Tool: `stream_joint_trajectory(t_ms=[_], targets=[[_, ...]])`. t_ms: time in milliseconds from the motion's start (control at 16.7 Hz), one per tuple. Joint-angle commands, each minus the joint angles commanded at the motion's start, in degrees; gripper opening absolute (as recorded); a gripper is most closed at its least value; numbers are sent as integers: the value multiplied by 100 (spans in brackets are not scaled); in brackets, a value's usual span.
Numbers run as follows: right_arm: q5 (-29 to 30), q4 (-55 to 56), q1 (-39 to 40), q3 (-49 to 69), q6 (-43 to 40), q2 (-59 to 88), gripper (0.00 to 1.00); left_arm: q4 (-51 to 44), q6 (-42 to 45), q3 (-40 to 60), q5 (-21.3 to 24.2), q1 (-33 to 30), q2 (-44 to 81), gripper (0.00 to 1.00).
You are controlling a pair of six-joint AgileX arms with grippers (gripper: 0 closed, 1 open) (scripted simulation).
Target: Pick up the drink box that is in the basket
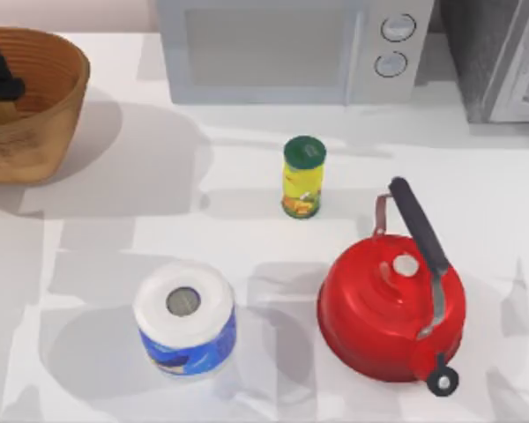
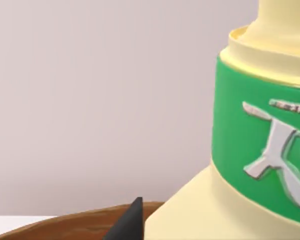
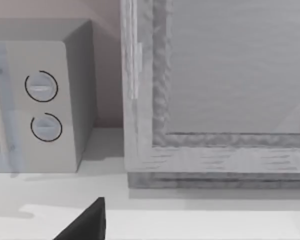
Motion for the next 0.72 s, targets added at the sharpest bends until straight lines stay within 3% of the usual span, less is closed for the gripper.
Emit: stream_joint_trajectory(t_ms=[360,720], targets=[[0,0,0,0,0,0,100,0,0,0,0,0,0,2],[0,0,0,0,0,0,100,0,0,0,0,0,0,0]])
